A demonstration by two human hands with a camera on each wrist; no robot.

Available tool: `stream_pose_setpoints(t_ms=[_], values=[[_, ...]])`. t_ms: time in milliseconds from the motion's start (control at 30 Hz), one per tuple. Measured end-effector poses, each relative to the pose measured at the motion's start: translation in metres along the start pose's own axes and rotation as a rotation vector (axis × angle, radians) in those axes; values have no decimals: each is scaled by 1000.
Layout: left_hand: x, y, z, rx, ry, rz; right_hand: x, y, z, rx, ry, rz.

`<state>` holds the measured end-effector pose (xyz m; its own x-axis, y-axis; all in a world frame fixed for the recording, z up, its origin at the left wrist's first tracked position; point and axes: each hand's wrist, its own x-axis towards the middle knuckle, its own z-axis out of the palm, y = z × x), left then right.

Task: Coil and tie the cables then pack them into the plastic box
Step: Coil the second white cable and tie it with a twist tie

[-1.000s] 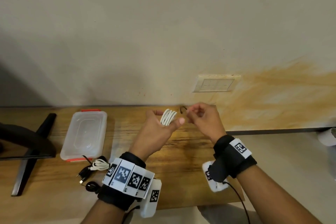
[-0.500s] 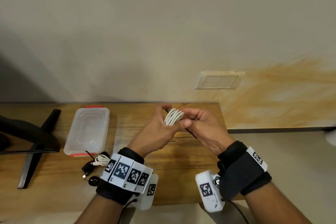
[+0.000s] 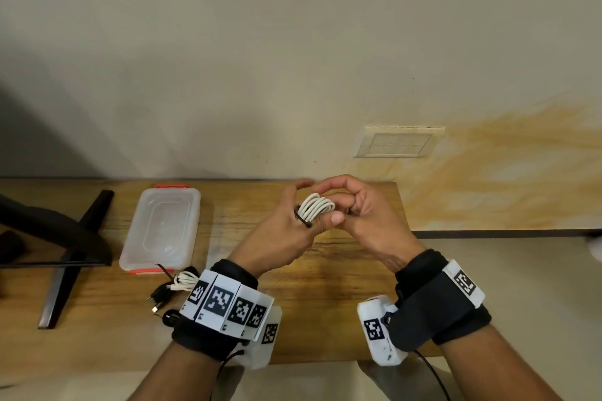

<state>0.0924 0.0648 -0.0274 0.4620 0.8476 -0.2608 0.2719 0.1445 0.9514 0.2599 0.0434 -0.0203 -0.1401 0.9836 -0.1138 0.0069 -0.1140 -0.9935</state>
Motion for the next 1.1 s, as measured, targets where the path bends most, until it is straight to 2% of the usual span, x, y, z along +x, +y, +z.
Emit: stream_pose_setpoints(t_ms=[167,300,433,567,800,967,1100], values=[[-2,3,-6,123,102,125,0,2,2,-80,61,15],[2,2,-11,180,199,158,-2,7,4,-200,90,13],[3,-2,-15,197,264,99,-8,3,5,-260,143,-66],[3,-2,-15,199,280,49,-14,-5,10,-260,107,-162],[2,1,-13,72,242,-22,-8,1,20,-361,143,-349],[1,4,-11,103,228,-50,-7,-1,31,-360,198,-376],[-1,5,-12,68,245,-80,-6,1,31,-490,208,-488]])
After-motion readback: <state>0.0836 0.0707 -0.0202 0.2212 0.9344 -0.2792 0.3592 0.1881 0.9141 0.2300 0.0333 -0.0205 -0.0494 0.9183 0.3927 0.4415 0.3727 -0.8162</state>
